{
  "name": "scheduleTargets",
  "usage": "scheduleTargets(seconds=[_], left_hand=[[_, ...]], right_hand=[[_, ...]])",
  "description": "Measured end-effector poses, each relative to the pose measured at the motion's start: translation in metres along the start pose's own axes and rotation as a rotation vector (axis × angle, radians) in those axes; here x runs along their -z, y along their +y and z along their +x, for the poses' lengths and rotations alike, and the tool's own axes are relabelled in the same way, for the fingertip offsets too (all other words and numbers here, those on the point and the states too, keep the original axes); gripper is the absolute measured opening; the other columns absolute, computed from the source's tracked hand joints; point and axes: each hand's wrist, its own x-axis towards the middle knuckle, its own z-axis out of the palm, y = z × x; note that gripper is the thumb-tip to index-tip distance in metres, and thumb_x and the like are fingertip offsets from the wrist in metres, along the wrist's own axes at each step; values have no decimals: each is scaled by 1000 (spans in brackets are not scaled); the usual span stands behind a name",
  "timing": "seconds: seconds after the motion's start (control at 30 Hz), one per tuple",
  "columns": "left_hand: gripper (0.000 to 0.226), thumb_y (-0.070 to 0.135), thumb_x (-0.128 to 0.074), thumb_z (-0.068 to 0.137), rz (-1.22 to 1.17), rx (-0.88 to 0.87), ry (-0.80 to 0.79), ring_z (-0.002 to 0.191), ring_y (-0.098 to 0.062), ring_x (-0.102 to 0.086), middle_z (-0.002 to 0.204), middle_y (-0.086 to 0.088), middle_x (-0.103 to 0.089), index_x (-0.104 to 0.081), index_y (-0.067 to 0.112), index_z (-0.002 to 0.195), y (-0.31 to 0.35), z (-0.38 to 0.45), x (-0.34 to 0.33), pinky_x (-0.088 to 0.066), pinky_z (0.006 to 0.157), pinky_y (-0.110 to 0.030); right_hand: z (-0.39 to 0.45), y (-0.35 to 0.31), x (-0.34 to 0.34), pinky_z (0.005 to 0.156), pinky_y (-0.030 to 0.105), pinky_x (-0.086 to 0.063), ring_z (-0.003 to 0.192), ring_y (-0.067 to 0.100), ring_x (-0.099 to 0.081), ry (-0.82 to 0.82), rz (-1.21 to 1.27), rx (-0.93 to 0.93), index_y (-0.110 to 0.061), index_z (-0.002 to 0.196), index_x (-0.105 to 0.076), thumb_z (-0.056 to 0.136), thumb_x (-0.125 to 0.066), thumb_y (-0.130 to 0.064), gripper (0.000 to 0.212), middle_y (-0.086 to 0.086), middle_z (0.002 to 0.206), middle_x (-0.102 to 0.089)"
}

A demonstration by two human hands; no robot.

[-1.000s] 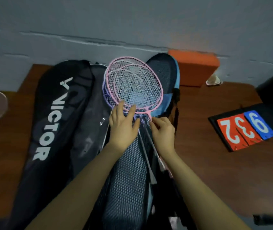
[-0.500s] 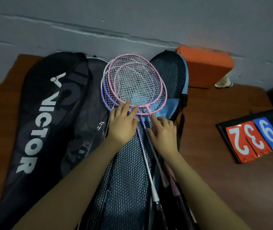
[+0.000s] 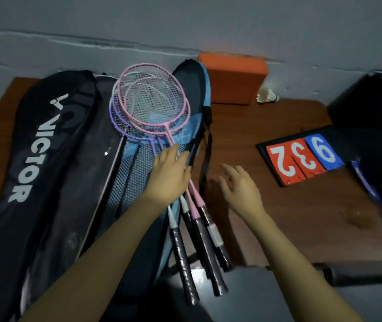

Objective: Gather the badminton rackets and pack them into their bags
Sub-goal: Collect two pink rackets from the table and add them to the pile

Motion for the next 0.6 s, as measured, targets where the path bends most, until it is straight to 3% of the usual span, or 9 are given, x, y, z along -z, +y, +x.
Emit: scheduleTargets(seconds=[0.3,0.47,0.6], left_hand=[[46,35,-37,88,2,-221,-6,125,-34,-39,137,-15,-44,-54,11,124,194,-112,-88,-31,101,-43],[41,30,-44,95,-13,-285,-152,131,-24,-29,142,-5,-37,-45,17,133,279,-153,-140,-23,104,-36],[42,33,-41,95,-35,-233,-403,128,-23,-34,138,-3,-40,-43,18,134,326,-181,-192,-24,104,-34]], right_hand=[[-202,153,108,73,29,-44,96,26,-59,87,44,-99,-13,126,-55,92,-53,-18,34,5,109,-60],[-308,226,148,76,29,-45,103,22,-58,105,94,-302,-11,127,-54,95,-50,-20,34,5,117,-60],[-383,281,155,75,32,-48,94,23,-60,104,213,-559,-13,119,-59,94,-49,-18,27,6,111,-62]])
